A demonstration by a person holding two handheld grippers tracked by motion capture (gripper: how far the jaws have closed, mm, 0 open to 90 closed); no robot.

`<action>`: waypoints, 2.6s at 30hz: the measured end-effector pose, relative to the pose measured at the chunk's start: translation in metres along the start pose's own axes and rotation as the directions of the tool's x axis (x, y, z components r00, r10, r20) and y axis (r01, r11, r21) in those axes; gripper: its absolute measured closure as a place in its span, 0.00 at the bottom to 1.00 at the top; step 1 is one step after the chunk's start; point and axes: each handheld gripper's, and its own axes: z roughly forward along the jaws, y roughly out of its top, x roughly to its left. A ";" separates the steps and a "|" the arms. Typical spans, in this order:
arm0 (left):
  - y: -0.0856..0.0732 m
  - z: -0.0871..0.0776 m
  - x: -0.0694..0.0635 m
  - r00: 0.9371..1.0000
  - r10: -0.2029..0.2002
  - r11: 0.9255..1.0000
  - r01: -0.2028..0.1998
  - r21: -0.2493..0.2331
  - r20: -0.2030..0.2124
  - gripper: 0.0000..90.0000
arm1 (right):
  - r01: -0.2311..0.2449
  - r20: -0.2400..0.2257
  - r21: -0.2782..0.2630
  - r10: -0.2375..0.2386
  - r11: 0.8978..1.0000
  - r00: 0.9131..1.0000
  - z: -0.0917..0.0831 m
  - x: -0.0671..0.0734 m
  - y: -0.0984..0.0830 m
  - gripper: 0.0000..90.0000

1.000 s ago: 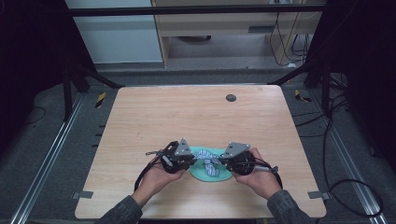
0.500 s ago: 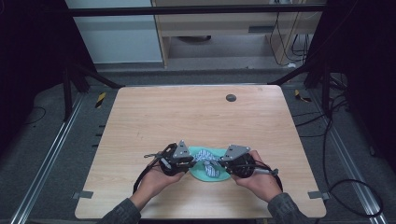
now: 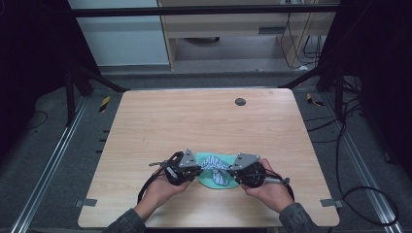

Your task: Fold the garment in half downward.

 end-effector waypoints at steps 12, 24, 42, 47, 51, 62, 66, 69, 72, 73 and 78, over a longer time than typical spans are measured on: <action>0.000 -0.002 0.002 1.000 -0.015 1.000 0.015 -0.007 0.003 0.98 | 0.005 -0.005 -0.001 -0.005 1.000 1.000 -0.002 0.002 -0.001 0.90; -0.006 -0.006 -0.002 1.000 0.005 1.000 -0.005 0.001 0.019 1.00 | 0.015 -0.017 0.002 -0.015 1.000 1.000 -0.005 0.009 -0.006 0.92; -0.021 0.000 -0.012 0.998 0.038 0.998 -0.041 0.049 0.053 1.00 | 0.034 -0.054 0.053 -0.031 0.998 0.998 0.004 0.023 -0.023 1.00; -0.025 0.000 -0.012 0.997 0.035 0.997 -0.039 0.060 0.063 1.00 | 0.043 -0.063 0.061 -0.039 0.997 0.997 0.005 0.026 -0.025 1.00; -0.028 0.002 -0.015 0.997 0.042 0.996 -0.047 0.071 0.066 1.00 | 0.051 -0.065 0.076 -0.046 0.996 0.997 0.007 0.028 -0.026 1.00; -0.031 0.004 -0.016 0.996 0.047 0.995 -0.053 0.088 0.073 1.00 | 0.049 -0.069 0.105 -0.042 0.993 0.997 0.009 0.028 -0.030 1.00; -0.031 0.002 -0.017 0.997 0.031 0.997 -0.035 0.065 0.065 1.00 | 0.040 -0.077 0.103 -0.033 0.994 0.996 0.008 0.027 -0.031 0.99; -0.031 -0.002 -0.018 0.999 -0.007 1.000 0.006 0.029 0.041 0.85 | 0.008 -0.092 0.071 -0.001 0.997 0.996 0.005 0.026 -0.032 0.82; -0.032 -0.009 -0.019 0.998 -0.055 0.998 0.056 -0.019 0.024 0.62 | -0.027 -0.083 0.047 0.031 0.999 0.996 0.000 0.026 -0.033 0.56; -0.032 -0.011 -0.019 0.997 -0.074 0.997 0.075 -0.033 0.019 0.53 | -0.041 -0.083 0.038 0.044 0.998 0.996 -0.003 0.025 -0.035 0.50; -0.035 -0.024 -0.014 0.991 -0.135 0.988 0.135 -0.074 0.005 0.33 | -0.080 -0.037 0.025 0.081 0.996 0.996 -0.013 0.023 -0.044 0.31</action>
